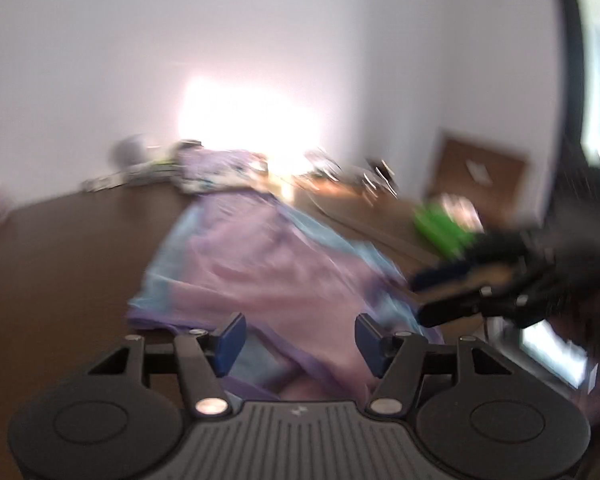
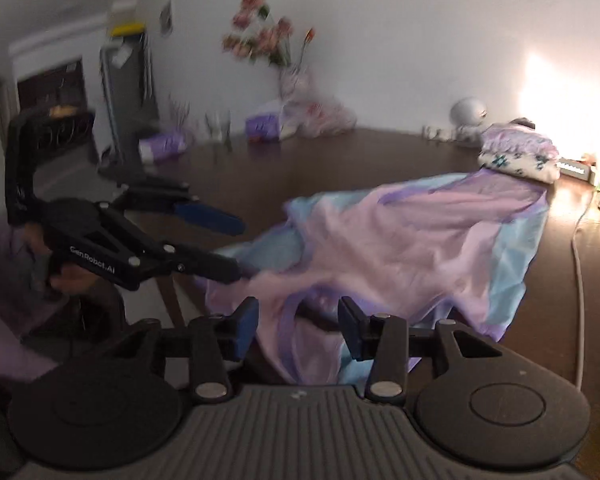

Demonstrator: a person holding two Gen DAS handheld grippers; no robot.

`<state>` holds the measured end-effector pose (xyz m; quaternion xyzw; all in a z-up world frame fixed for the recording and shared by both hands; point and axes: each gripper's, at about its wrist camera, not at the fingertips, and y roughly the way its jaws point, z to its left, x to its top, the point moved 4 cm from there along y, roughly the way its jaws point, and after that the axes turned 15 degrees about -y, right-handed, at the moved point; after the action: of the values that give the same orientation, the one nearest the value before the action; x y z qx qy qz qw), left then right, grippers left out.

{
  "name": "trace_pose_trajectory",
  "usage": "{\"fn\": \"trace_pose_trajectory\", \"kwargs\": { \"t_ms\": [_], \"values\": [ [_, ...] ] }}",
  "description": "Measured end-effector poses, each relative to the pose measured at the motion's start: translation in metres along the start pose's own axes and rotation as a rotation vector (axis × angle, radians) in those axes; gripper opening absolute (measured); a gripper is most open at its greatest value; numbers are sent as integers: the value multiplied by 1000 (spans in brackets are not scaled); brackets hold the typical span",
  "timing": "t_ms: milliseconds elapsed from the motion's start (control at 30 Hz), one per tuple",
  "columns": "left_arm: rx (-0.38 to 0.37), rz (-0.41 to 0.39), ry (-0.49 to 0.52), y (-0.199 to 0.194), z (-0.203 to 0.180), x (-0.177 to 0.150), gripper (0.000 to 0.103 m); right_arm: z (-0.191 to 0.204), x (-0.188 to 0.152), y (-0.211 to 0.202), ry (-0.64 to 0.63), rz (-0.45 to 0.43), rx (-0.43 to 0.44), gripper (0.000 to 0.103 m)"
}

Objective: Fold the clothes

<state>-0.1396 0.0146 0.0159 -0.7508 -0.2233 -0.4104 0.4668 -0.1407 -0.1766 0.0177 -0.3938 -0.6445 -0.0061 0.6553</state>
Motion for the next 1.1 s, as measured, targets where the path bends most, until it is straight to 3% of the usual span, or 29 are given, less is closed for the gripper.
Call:
{"fn": "trace_pose_trajectory", "kwargs": {
  "t_ms": [33, 100, 167, 200, 267, 300, 400, 600, 633, 700, 800, 833, 867, 900, 933, 1000, 1100],
  "values": [
    [-13, 42, 31, 5, -5, -6, 52, 2, -1, 5, -11, 18, -6, 41],
    [-26, 75, 34, 9, -7, -11, 50, 4, -2, 10, -2, 20, 19, 27],
    [-32, 89, 13, 6, -7, -18, 45, 6, -5, 17, -2, 32, 30, 25],
    [-35, 96, 1, 7, -6, -20, 38, 6, -7, 22, -1, 46, 34, 20],
    [-27, 111, -25, 14, 1, -20, 7, 5, -11, 25, 8, 46, 23, 8],
    [-11, 106, -40, 17, 5, -17, 2, 5, -11, 27, 16, 41, 28, 7],
    [-44, 69, -133, 19, 17, -9, 0, 3, -8, 17, 23, -12, 24, 5],
    [-36, -90, -269, 23, 47, 40, 0, -41, 14, -2, 186, -188, -165, 5],
    [20, -120, -269, 30, 53, 51, 0, -52, 16, 3, 220, -188, -211, 5],
    [229, -149, -231, 54, 63, 69, 1, -71, 17, 21, 258, -109, -399, 5],
    [337, -186, -234, 60, 68, 87, 2, -90, 11, 43, 305, 65, -565, 8],
    [303, -222, -241, 50, 66, 89, 6, -87, 11, 34, 307, 21, -534, 9],
    [252, -246, -219, 36, 59, 88, 10, -85, 11, 26, 310, -22, -502, 19],
    [200, -266, -189, 23, 50, 86, 25, -81, 12, 15, 286, -58, -484, 33],
    [165, -272, -135, 12, 38, 81, 41, -75, 12, 7, 243, -70, -480, 36],
    [121, -250, 4, 3, 11, 64, 49, -62, 14, -2, 162, -58, -454, 35],
    [130, -122, 206, 21, -15, 35, 50, -41, 16, 8, 87, 24, -377, 33]
  ]
}}
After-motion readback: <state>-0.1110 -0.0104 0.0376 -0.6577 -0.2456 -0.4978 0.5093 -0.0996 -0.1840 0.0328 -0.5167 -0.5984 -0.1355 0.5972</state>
